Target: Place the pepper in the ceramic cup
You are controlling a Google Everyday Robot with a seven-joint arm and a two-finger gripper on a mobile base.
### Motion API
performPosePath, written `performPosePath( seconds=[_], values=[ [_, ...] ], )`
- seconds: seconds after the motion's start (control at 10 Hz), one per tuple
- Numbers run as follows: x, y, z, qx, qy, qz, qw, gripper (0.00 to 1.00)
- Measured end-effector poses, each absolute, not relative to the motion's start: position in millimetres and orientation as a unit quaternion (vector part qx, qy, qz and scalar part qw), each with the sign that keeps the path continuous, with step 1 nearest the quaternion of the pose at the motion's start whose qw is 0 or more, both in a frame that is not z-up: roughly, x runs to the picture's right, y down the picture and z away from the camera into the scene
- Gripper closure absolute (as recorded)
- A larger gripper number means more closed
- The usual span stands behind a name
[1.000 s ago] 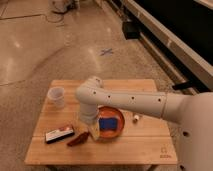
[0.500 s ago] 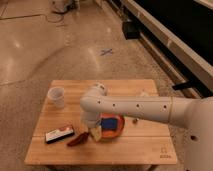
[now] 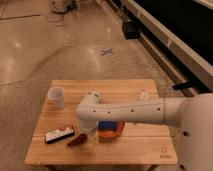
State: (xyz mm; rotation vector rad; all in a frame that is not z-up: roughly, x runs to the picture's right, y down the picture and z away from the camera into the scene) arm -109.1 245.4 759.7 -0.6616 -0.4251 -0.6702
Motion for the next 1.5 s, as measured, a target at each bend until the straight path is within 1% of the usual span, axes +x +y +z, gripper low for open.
performPosePath(
  seconds=[0.4, 0.6, 0.7, 0.9, 1.0, 1.1, 1.2, 1.4, 1.5],
  values=[
    [-127, 262, 777, -0.331, -0.212, -0.317, 0.863, 0.23],
    [-124, 263, 789, -0.335, -0.211, -0.309, 0.864, 0.23],
    [-120, 262, 796, -0.338, -0.210, -0.304, 0.866, 0.26],
    [-116, 261, 803, -0.339, -0.210, -0.295, 0.868, 0.42],
    [-112, 259, 804, -0.339, -0.210, -0.287, 0.871, 0.55],
    [-111, 257, 804, -0.338, -0.211, -0.284, 0.872, 0.62],
    [-109, 254, 804, -0.336, -0.213, -0.279, 0.874, 0.72],
    [-106, 246, 798, -0.331, -0.218, -0.271, 0.877, 0.94],
    [-105, 243, 795, -0.329, -0.220, -0.268, 0.878, 0.99]
  ],
)
